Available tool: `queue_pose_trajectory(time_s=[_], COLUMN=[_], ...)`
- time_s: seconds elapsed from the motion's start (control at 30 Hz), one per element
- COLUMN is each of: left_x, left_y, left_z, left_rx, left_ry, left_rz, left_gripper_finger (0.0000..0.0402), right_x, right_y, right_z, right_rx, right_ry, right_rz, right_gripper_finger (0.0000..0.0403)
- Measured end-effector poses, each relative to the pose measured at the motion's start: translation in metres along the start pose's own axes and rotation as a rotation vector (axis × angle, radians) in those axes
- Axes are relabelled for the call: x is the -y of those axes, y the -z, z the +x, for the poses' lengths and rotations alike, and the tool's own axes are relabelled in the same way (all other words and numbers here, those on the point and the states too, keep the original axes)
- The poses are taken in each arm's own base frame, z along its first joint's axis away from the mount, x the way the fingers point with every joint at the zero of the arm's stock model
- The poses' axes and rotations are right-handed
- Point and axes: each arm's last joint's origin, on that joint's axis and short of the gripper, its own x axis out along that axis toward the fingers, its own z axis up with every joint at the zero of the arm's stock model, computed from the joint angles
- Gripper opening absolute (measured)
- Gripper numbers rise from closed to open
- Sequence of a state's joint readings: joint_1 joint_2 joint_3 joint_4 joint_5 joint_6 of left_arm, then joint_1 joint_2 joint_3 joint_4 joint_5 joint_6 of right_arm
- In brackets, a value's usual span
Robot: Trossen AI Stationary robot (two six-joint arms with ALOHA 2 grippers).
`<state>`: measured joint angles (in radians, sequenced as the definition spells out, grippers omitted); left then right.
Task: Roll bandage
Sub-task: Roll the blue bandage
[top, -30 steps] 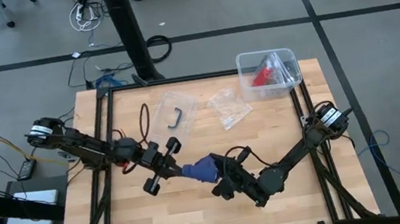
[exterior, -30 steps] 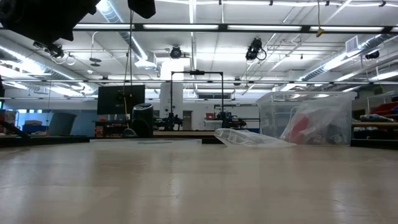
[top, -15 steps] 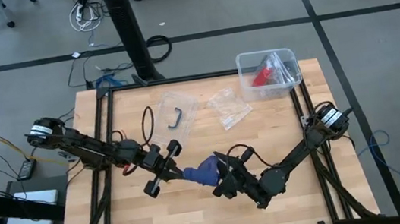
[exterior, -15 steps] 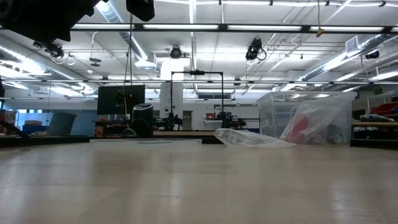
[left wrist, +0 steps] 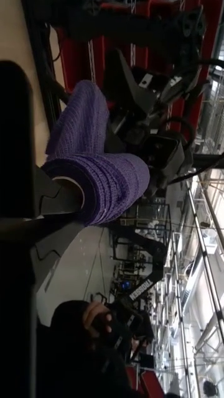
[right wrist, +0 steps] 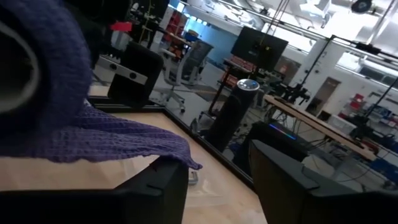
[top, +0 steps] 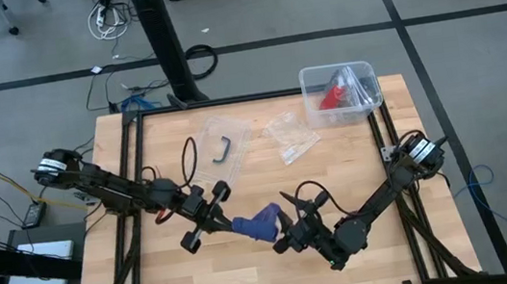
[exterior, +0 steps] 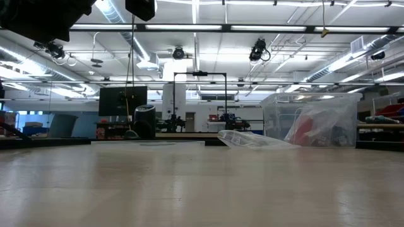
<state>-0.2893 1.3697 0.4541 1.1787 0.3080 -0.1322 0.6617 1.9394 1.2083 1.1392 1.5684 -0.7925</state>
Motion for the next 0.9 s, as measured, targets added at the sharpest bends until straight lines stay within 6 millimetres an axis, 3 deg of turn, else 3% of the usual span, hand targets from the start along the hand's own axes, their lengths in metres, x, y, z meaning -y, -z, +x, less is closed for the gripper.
queue_pose_trajectory(time_s=[0.9], left_x=[0.002], left_y=[-0.024], left_z=[-0.003], left_rx=[0.254], left_ry=[-0.059], left_rz=[0.058], left_gripper_finger=[0.0001], right_x=[-0.005], right_y=[0.000], right_z=[-0.002], right_rx=[0.093], right_ry=[-0.082], right_rz=[-0.175], right_gripper_finger=[0.0181])
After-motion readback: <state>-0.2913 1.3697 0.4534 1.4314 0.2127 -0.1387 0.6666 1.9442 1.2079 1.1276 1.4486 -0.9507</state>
